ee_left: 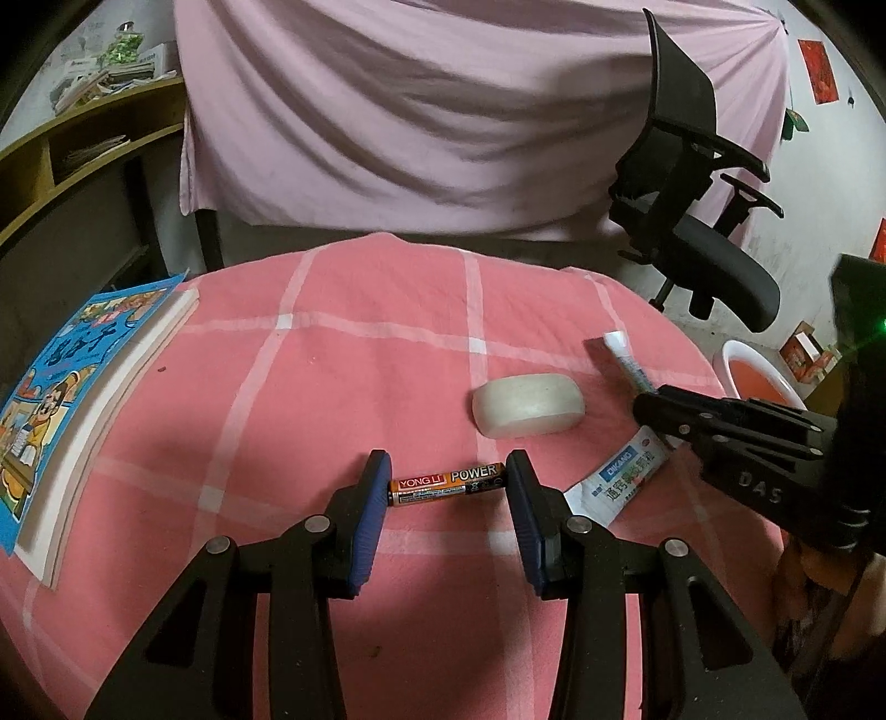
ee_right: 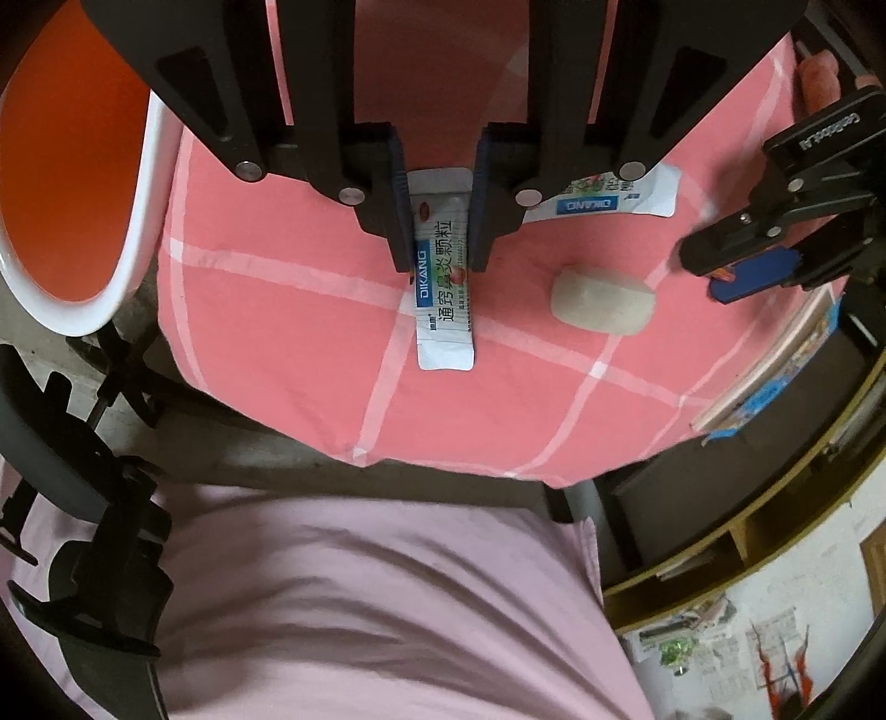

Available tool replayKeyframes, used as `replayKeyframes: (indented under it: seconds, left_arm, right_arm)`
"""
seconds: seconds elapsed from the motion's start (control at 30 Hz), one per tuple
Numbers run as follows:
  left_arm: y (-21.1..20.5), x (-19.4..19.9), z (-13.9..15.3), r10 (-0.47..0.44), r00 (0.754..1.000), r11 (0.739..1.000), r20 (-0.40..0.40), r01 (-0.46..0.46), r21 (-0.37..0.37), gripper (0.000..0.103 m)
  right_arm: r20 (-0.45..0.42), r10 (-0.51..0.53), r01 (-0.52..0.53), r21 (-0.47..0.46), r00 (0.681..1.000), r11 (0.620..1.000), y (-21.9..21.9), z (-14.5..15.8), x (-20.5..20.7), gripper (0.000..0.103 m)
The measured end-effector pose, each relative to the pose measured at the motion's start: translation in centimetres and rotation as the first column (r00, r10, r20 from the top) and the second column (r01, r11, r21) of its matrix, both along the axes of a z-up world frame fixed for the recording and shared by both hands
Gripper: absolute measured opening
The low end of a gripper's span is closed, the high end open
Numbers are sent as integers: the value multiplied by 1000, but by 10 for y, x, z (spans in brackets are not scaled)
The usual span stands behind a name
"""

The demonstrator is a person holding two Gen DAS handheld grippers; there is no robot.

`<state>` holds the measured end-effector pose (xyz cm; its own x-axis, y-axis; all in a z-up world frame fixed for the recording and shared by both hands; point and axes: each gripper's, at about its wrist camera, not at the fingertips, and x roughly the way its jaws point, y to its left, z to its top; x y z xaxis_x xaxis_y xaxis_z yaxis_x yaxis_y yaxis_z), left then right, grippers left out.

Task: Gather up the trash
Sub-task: 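Carry the sachet with the right tool while the left tool carries the battery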

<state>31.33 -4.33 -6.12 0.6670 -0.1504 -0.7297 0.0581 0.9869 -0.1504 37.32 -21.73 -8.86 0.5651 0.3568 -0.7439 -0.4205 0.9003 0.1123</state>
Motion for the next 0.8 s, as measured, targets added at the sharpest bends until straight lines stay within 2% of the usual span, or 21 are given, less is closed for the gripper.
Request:
replayKeyframes:
  seconds: [0.17,0.33,0.47,0.53,0.63,0.8]
  left_arm:
    - [7,-9,6,40,998,999,53,-39,-23,37]
    - [12,-28,22,52,982,997,182,-42,-62,37]
    - [6,-48,36,49,949,998,312,-33,-57,37]
    - [2,-53,41,44,934,999,353,-29,-45,37]
    - [-3,-64,48,37,906,999,421,-32,-18,37]
    - [-21,-78,65,-13,846,999,534,-17,50,37]
  right_arm:
    - [171,-22,18,28,985,999,-6,21,-26,17]
    - [346,-47,32,48,937,998,-11,38,-53,17]
    - [436,-79,47,83,896,995,-19,45,-68,18]
    - [476,-105,58,114,873,992,-24,49,-76,18]
    - [507,-142,73,154,850,985,-32,53,-83,18]
    - [536,-209,96,232,818,968,-49,58,-91,18]
